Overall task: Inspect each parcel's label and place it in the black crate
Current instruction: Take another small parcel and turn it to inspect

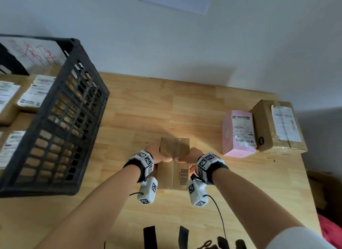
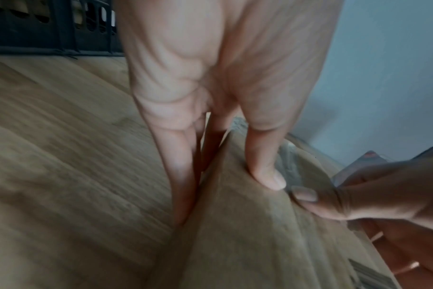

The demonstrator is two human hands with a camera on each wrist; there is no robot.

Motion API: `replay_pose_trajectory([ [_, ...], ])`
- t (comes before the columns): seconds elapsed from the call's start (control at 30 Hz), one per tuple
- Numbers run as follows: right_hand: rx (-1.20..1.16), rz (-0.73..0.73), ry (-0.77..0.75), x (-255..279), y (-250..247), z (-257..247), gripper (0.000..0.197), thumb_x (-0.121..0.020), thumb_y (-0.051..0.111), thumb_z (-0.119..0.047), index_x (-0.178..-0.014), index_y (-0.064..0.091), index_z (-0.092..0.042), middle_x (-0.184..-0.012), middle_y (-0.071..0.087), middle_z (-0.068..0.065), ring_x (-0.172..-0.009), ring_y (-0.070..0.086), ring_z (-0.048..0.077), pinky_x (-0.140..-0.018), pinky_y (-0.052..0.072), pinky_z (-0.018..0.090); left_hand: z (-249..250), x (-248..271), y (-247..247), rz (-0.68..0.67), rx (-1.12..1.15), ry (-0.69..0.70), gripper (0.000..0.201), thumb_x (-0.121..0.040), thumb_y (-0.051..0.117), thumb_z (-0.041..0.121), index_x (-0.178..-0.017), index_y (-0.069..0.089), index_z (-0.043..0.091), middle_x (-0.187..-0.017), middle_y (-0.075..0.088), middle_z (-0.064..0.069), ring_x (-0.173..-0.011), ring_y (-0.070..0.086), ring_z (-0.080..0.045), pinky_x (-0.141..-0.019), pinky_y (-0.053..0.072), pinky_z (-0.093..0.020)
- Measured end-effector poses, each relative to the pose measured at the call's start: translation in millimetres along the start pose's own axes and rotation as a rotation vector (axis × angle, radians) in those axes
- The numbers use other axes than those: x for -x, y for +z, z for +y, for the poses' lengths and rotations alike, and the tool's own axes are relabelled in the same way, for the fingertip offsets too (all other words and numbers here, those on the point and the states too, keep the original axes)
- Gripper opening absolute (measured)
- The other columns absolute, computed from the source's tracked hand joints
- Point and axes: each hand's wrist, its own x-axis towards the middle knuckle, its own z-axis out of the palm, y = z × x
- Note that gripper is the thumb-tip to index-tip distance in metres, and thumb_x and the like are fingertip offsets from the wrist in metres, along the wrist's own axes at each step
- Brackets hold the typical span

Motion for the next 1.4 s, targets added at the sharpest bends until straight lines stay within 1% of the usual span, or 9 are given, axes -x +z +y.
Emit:
replay_pose_trajectory([
  [0.2,-0.154,0.032,-0.089,17,-2,8,0.062,-0.077,0.071,-0.049,-0.116,0.058,-0.004,-0.101,0.071,0.008,-0.091,0.07,0.022,-0.086,0.057,0.038,-7,12,-5,-0.045,0.288,0.014,0.065,-0.069,0.082,0.036,-0.122,0.059,0.008,-0.121,0.064,-0.009,-0.11,0.06,-0.025,-0.094,0.051,-0.037],
  [0.33,-0.347,0.143,-0.273,37,-16,11,0.052,-0.076,0.075,-0.037,-0.118,0.058,-0.01,-0.104,0.064,0.005,-0.091,0.06,0.018,-0.081,0.052,0.029,4,42,-25,-0.111,0.723,0.092,0.075,-0.067,0.08,0.03,-0.128,0.046,0.001,-0.127,0.054,-0.014,-0.123,0.048,-0.029,-0.108,0.038,-0.042],
  [0.47,-0.641,0.015,-0.382,68,-24,4,0.036,-0.081,0.072,-0.023,-0.112,0.061,-0.01,-0.114,0.064,0.012,-0.108,0.058,0.026,-0.097,0.048,0.038,14,66,-41,-0.103,0.935,0.191,0.051,-0.082,0.061,0.047,-0.121,0.048,0.016,-0.125,0.053,-0.017,-0.111,0.054,-0.03,-0.104,0.039,-0.044],
  [0.6,-0.7,-0.049,-0.39,92,-25,-2,0.047,-0.085,0.061,-0.046,-0.119,0.055,-0.014,-0.113,0.062,0.004,-0.111,0.056,0.026,-0.1,0.045,0.04,14,75,-36,-0.01,0.858,0.149,0.066,-0.082,0.06,0.054,-0.133,0.044,0.016,-0.15,0.03,-0.015,-0.134,0.035,-0.035,-0.107,0.034,-0.046],
  [0.67,-0.657,-0.067,-0.351,93,-23,-2,0.053,-0.082,0.055,-0.062,-0.113,0.057,-0.02,-0.116,0.062,0.003,-0.112,0.057,0.025,-0.101,0.045,0.041,11,75,-30,0.029,0.818,0.135,0.074,-0.072,0.072,0.054,-0.127,0.048,0.011,-0.149,0.034,-0.015,-0.135,0.035,-0.034,-0.108,0.037,-0.045],
  [0.77,-0.585,0.004,-0.293,90,-20,-4,0.065,-0.081,0.055,-0.067,-0.12,0.055,-0.015,-0.115,0.064,0.004,-0.106,0.061,0.023,-0.091,0.051,0.036,3,63,-24,0.083,0.807,0.097,0.105,-0.032,0.089,0.058,-0.116,0.051,0.008,-0.127,0.056,-0.014,-0.114,0.055,-0.028,-0.099,0.047,-0.047],
  [0.93,-0.559,0.079,-0.209,80,-24,-3,0.088,-0.058,0.068,-0.072,-0.117,0.056,-0.008,-0.108,0.067,0.008,-0.096,0.067,0.023,-0.077,0.059,0.037,8,62,-29,0.079,0.787,0.062,0.068,-0.062,0.088,0.025,-0.114,0.049,0.005,-0.116,0.06,-0.014,-0.107,0.06,-0.029,-0.095,0.05,-0.049],
  [1.07,-0.485,0.04,-0.202,82,-32,-8,0.059,-0.08,0.064,-0.055,-0.111,0.06,-0.005,-0.106,0.07,0.01,-0.097,0.068,0.024,-0.087,0.056,0.042,11,58,-35,0.022,0.718,0.064,0.051,-0.067,0.085,0.021,-0.108,0.057,0.008,-0.115,0.063,-0.013,-0.11,0.06,-0.029,-0.096,0.049,-0.05],
  [1.4,-0.447,0.013,-0.183,74,-42,-17,0.053,-0.085,0.063,-0.05,-0.107,0.061,-0.002,-0.104,0.071,0.015,-0.095,0.069,0.028,-0.088,0.056,0.044,16,41,-42,-0.01,0.644,0.047,0.038,-0.072,0.081,0.023,-0.103,0.062,0.01,-0.113,0.065,-0.013,-0.11,0.06,-0.029,-0.095,0.05,-0.049],
])
